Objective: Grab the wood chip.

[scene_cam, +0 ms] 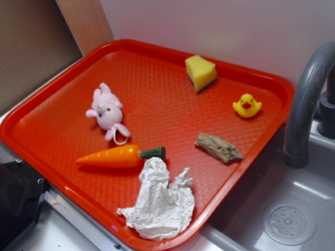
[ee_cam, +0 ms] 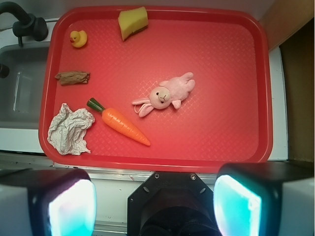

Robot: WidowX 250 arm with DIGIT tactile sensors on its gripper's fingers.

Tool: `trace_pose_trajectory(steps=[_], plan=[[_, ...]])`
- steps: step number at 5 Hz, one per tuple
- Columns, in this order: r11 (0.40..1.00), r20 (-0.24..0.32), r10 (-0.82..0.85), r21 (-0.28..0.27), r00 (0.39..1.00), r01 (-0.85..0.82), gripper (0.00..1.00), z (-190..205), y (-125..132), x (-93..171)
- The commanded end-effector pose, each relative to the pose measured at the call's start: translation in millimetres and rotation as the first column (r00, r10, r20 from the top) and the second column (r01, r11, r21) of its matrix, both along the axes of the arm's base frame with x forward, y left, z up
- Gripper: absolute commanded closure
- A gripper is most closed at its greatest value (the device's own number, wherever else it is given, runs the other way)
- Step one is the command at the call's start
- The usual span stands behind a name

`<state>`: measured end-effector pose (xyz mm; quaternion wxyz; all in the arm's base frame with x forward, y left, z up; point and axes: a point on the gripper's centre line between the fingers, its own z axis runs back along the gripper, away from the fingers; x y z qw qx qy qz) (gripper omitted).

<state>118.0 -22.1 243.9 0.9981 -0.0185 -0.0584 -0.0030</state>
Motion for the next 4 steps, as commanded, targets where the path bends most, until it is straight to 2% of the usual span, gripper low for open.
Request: trace_pose_trajectory(steps=[1, 2, 3, 4], plan=[[1.000, 0.000, 0.000, 0.000, 1.000, 0.000, 0.00, 0.0, 0.0, 0.0], [0.964, 0.000, -0.247, 0.099, 0.969, 0.246, 0.00, -11.9, -27.1, 48.2], [0.872, -0.112, -0.478, 0.057, 0.871, 0.486, 0.00, -34.7, -56.2, 88.7], [0.722, -0.162, -0.674, 0.063, 0.721, 0.689, 0.00, -56.6, -87.7, 119.9]])
